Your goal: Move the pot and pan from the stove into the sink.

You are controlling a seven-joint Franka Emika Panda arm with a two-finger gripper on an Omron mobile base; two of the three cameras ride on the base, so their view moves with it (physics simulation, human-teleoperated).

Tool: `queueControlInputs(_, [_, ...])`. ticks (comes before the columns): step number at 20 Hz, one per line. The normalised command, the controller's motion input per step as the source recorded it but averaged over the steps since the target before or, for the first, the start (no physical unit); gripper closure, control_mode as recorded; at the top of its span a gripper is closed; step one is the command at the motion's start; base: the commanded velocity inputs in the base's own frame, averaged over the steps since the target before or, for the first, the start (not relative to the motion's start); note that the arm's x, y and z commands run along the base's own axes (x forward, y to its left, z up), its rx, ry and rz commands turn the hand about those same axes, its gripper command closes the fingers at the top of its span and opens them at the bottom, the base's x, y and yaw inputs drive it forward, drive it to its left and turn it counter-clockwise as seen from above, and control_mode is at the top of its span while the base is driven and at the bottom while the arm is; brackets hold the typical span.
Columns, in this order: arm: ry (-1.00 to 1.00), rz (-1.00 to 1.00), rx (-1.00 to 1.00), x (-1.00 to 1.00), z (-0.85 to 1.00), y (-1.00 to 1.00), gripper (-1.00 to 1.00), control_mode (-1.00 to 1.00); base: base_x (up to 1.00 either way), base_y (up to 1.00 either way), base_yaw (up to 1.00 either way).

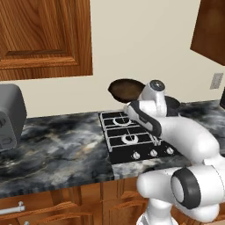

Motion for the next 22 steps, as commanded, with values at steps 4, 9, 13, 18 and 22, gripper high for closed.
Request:
queueControlInputs(4, [0.08,0.04,0.0,-0.61,0.7,-0.1,1.0,-1.0,0.0,0.0,0.0])
queueControlInputs(9, [0.03,0.05,0.0,-0.8,0.49,-0.16,1.0,-1.0,0.0,0.0,0.0])
queueControlInputs(13, [0.0,0.08,0.0,-0.99,0.23,-0.26,1.0,-1.0,0.0,0.0,0.0])
queueControlInputs(18, [-0.09,0.11,0.0,-1.0,0.0,-0.29,1.0,-1.0,0.0,0.0,0.0])
queueControlInputs(22, [-0.19,0.1,0.0,-0.94,0.0,-0.25,1.0,-1.0,0.0,0.0,0.0])
